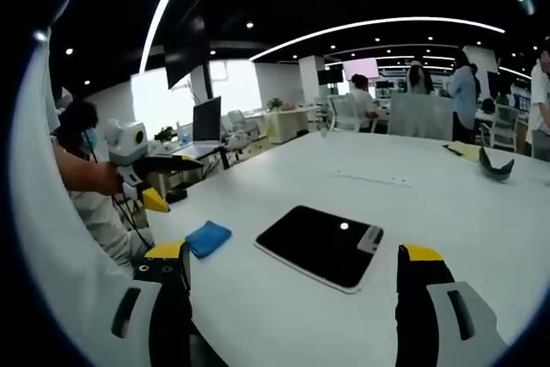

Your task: Wipe the mirror surface with the cleaning cloth until all visible marks leave the cleaned area.

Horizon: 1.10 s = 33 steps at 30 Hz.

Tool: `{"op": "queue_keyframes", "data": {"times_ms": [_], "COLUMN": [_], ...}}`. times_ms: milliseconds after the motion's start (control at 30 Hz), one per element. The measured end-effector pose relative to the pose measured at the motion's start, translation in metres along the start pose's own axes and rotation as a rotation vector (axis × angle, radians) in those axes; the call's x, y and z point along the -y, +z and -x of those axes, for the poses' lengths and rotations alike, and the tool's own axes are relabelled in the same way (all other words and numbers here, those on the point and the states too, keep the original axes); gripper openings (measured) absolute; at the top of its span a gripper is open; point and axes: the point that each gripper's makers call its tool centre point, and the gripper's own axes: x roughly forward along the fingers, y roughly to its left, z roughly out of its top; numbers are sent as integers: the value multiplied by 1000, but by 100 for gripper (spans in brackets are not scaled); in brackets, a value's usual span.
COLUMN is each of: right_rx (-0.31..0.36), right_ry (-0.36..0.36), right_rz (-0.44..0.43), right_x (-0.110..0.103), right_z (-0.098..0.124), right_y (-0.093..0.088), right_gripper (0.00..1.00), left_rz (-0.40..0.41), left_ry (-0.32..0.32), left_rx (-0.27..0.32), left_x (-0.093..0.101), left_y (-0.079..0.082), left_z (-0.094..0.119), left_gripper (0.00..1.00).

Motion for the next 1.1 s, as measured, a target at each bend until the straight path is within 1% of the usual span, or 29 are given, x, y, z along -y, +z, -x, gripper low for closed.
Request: {"op": "queue_keyframes", "data": {"times_ms": [200,433,533,600,633,700,767,867,900,967,1033,1100], "right_rx": [2,2,-2,-4,-6,-6,-6,-2,-3,-5,-5,-8], "right_ry": [-7,-9,-12,-16,-18,-23,-25,-28,-28,-26,-25,-26], "right_rz": [-4,-12,-11,-11,-10,-6,-6,-7,-6,-3,0,1], "right_x": [0,-2,-1,1,1,3,4,5,5,5,3,4], "right_z": [2,3,5,6,7,8,8,8,7,7,7,7], "right_y": [0,-1,-2,-2,-1,1,3,5,6,6,8,8], "right_gripper": [100,100,100,100,100,100,100,100,100,100,100,100], "left_rz": [7,7,21,15,3,3,-1,9,9,12,22,29], "left_ry": [15,39,48,54,52,48,54,53,54,54,53,51], "left_rx": [-15,-40,-65,-74,-70,-75,-78,-109,-128,-143,-152,-157], "left_x": [-6,-13,-18,-19,-19,-20,-22,-23,-23,-24,-24,-24], "left_y": [-7,-26,-38,-42,-43,-46,-49,-62,-68,-74,-82,-87], "left_z": [2,4,5,6,7,8,7,5,4,4,4,4], "left_gripper": [99,99,99,94,89,81,81,82,82,82,80,76]}}
